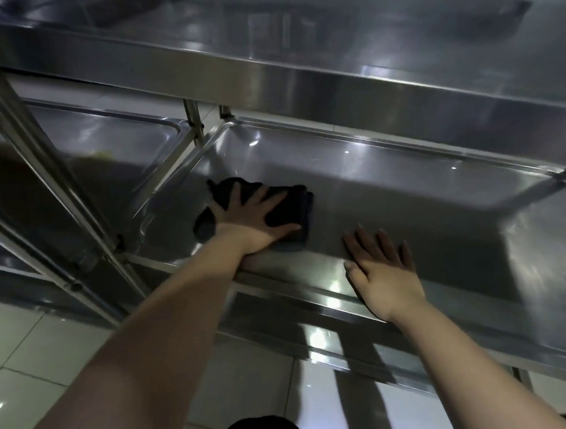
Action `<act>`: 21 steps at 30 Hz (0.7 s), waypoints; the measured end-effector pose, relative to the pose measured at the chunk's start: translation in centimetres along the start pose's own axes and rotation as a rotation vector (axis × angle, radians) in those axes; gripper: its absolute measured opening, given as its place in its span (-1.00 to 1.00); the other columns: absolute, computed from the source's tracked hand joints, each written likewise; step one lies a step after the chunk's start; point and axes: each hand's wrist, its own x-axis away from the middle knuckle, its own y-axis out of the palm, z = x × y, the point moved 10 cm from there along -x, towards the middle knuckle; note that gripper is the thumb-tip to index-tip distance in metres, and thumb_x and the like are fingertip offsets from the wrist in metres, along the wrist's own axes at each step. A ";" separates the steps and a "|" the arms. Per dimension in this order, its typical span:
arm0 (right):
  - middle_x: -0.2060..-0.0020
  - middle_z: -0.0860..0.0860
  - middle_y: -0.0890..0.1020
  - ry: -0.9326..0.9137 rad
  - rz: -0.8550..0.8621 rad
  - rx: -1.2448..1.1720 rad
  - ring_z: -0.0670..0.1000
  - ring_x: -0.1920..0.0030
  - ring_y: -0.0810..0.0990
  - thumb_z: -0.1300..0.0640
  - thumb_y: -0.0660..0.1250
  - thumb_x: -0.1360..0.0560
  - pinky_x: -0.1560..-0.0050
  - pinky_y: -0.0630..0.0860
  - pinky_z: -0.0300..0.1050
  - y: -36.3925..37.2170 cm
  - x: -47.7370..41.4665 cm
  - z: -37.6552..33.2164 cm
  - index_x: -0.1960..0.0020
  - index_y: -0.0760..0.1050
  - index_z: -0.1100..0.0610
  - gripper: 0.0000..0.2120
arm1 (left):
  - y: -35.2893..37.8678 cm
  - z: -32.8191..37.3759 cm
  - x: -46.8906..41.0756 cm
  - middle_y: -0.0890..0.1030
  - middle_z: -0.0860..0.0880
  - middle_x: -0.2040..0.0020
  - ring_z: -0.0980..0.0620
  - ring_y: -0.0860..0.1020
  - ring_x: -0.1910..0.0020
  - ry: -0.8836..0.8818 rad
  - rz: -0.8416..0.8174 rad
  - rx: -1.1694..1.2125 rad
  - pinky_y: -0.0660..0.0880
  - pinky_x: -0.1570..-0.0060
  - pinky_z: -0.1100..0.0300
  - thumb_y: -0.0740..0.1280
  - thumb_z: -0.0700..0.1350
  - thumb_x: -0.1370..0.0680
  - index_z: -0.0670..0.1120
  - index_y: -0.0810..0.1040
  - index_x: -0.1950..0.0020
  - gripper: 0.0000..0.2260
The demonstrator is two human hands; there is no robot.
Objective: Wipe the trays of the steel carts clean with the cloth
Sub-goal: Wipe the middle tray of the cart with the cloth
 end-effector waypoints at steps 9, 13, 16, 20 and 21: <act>-0.55 -0.25 -0.18 0.025 0.011 0.007 0.02 -0.56 -0.27 -0.51 -0.29 -0.34 -0.50 -0.30 0.16 0.1 -0.7 0.2 -0.50 -0.22 -0.37 -0.26 | -1.3 -3.3 -7.4 -0.07 0.11 -0.61 -0.36 -0.19 -0.52 -0.172 -0.023 0.021 -0.27 -0.18 -0.62 -0.16 0.62 -0.31 0.39 -0.08 -0.51 -0.20; -0.56 -0.25 -0.17 0.028 0.003 0.006 0.01 -0.56 -0.27 -0.52 -0.28 -0.34 -0.50 -0.30 0.16 0.0 -0.7 0.4 -0.51 -0.21 -0.37 -0.25 | -0.3 6.0 -8.5 -0.12 0.10 -0.61 -0.37 -0.22 -0.52 0.035 -0.069 0.022 -0.27 -0.20 -0.60 -0.09 0.60 -0.36 0.39 -0.12 -0.51 -0.24; -0.54 -0.29 -0.19 0.031 0.004 -0.014 -0.03 -0.56 -0.28 -0.54 -0.27 -0.34 -0.51 -0.29 0.13 -0.1 -0.5 0.5 -0.50 -0.23 -0.39 -0.26 | 0.4 9.3 -8.6 -0.12 0.13 -0.60 -0.34 -0.22 -0.53 0.140 -0.080 -0.015 -0.28 -0.19 -0.58 -0.08 0.60 -0.36 0.40 -0.12 -0.51 -0.24; -0.46 -0.36 -0.28 0.020 0.013 -0.026 -0.05 -0.55 -0.28 -0.54 -0.27 -0.35 -0.51 -0.28 0.10 -0.3 -0.4 0.4 -0.48 -0.24 -0.42 -0.28 | -0.4 4.8 -10.1 -0.06 0.18 -0.60 -0.25 -0.14 -0.55 0.161 -0.025 0.008 -0.24 -0.29 -0.53 -0.05 0.61 -0.34 0.42 -0.07 -0.49 -0.26; -0.45 -0.37 -0.29 0.021 0.013 -0.028 -0.06 -0.55 -0.28 -0.54 -0.26 -0.35 -0.52 -0.28 0.10 -0.4 -0.5 0.3 -0.47 -0.24 -0.43 -0.29 | -0.8 2.7 -10.5 -0.03 0.18 -0.60 -0.23 -0.12 -0.56 0.133 -0.003 0.012 -0.24 -0.30 -0.52 -0.06 0.61 -0.33 0.43 -0.06 -0.48 -0.25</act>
